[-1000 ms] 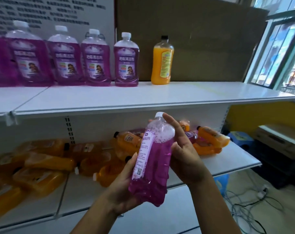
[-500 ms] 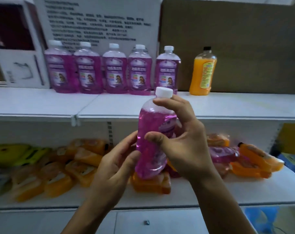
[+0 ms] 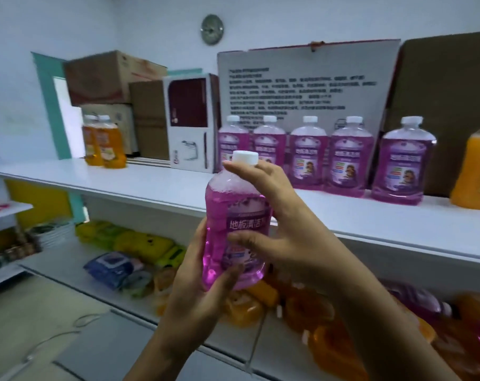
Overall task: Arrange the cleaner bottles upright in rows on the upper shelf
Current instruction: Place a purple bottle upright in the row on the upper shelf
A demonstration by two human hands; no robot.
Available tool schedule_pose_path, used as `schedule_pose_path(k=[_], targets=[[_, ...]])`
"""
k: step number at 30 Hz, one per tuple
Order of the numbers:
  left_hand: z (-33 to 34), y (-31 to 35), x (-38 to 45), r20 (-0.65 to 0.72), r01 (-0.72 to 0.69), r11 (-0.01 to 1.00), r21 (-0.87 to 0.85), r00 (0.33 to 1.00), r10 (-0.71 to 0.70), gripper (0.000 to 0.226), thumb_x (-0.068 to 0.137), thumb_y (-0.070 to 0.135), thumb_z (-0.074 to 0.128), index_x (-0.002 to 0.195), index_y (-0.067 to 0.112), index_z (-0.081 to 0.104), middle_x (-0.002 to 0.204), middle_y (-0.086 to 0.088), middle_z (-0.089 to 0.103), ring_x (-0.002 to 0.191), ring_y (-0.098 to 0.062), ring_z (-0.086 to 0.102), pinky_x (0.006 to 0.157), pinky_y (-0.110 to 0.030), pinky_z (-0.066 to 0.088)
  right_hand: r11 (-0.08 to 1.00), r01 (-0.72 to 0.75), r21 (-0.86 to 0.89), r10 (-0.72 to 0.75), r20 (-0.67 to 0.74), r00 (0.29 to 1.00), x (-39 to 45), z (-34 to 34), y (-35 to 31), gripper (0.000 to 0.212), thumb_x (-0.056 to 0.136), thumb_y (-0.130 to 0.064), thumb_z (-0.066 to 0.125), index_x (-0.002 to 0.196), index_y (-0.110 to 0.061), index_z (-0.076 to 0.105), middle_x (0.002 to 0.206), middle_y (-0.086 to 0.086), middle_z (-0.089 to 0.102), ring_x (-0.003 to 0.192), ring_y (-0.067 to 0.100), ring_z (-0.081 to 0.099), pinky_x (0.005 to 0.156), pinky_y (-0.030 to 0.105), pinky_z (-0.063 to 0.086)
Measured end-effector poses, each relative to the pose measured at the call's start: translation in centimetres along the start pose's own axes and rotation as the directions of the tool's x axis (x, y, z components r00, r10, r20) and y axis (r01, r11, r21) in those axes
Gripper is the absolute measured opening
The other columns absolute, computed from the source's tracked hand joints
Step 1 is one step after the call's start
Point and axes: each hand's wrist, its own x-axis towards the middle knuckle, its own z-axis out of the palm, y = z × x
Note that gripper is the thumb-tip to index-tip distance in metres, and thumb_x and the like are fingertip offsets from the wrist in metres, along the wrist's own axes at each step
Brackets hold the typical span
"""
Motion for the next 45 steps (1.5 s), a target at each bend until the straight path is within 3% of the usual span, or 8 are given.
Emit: schedule_pose_path(k=[4,12,20,25,30,34,40,45], targets=[[-4.1,-0.1,-0.6,-0.093,0.078,0.997,-0.010,0.993,-0.079,0.057,0.085,0.015,0.061,0.132,0.038,0.039,0.117,0.030,0.063,0.110,0.004,0.062,0.080,-0.012,0.052,0.996,0.080,0.036,-0.085,0.146,0.986,2.8,2.7,0.1,0.095,0.085,-0.012,0.077,0.150,-0.053,0.021,0.157,-0.015,0.016,0.150,0.003,0.011,0.110,0.032,0.045],[-8.3,-2.2,1.0,-0.101,0.116,0.993,0.034,0.989,-0.112,0.062,0.080,0.038,0.064,0.137,0.041,0.039,0.125,0.018,0.063,0.115,-0.006,0.062,0.090,-0.028,0.055,0.992,0.121,0.022,-0.123,0.079,0.989,6.9,6.1,0.8,0.089,0.083,-0.011,0.078,0.150,-0.044,0.029,0.152,-0.010,0.028,0.141,-0.002,0.028,0.109,0.028,0.046],[-10.1,-3.5,7.8,0.125,0.024,0.998,0.051,0.992,-0.030,0.058,0.091,0.028,0.059,0.142,0.035,0.032,0.122,0.022,0.062,0.114,-0.002,0.062,0.089,-0.018,0.052,0.994,0.087,-0.071,-0.092,-0.069,0.993,10.6,5.1,1.4,0.088,0.081,-0.004,0.078,0.149,-0.040,0.034,0.150,-0.007,0.031,0.139,0.005,0.036,0.101,0.026,0.052],[-11.3,-4.1,11.8,0.306,-0.010,0.999,0.036,0.952,-0.002,0.057,0.088,0.026,0.057,0.138,0.041,0.032,0.121,0.024,0.061,0.114,-0.002,0.061,0.091,-0.020,0.053,0.987,0.017,-0.157,-0.044,-0.168,0.985,12.0,4.8,1.8,0.086,0.083,-0.004,0.076,0.150,-0.036,0.033,0.147,-0.002,0.034,0.128,-0.001,0.043,0.094,0.005,0.043],[-11.7,-6.1,15.2,0.410,-0.034,0.998,0.051,0.912,0.010,0.055,0.086,0.028,0.057,0.132,0.043,0.032,0.120,0.021,0.060,0.112,0.002,0.061,0.088,-0.017,0.053,0.967,-0.062,-0.246,0.002,-0.235,0.972,13.4,5.0,2.5,0.087,0.082,0.000,0.076,0.150,-0.035,0.034,0.147,-0.002,0.032,0.122,0.001,0.046,0.095,0.010,0.047],[-11.9,-8.0,17.3,0.476,-0.030,0.993,0.116,0.879,-0.029,0.050,0.092,0.018,0.059,0.126,0.043,0.034,0.117,0.019,0.059,0.105,0.006,0.062,0.080,-0.013,0.052,0.906,-0.164,-0.391,0.067,-0.250,0.966,14.5,5.7,4.0,0.087,0.085,-0.007,0.075,0.151,-0.042,0.030,0.153,-0.008,0.022,0.125,-0.005,0.030,0.095,-0.006,0.029],[-12.3,-10.5,20.5,0.464,-0.135,0.868,0.477,0.878,-0.119,0.037,0.094,0.037,0.057,0.126,0.036,0.040,0.110,0.018,0.059,0.098,-0.008,0.059,0.080,-0.024,0.048,0.851,-0.267,-0.453,0.126,-0.318,0.940,17.4,6.5,6.5,0.085,0.085,-0.003,0.074,0.149,-0.040,0.030,0.155,-0.003,0.021,0.124,0.022,0.050,0.102,0.029,0.051],[-13.1,-11.2,20.7,0.421,-0.135,0.727,0.673,0.879,-0.226,0.037,0.094,0.056,0.042,0.121,0.034,0.052,0.117,0.010,0.063,0.101,-0.013,0.057,0.085,-0.038,0.050,0.846,-0.321,-0.426,0.177,-0.344,0.922,19.7,6.4,8.9,0.087,0.085,0.004,0.072,0.148,-0.040,0.031,0.156,0.000,0.018,0.121,0.021,0.051,0.091,0.030,0.058]])
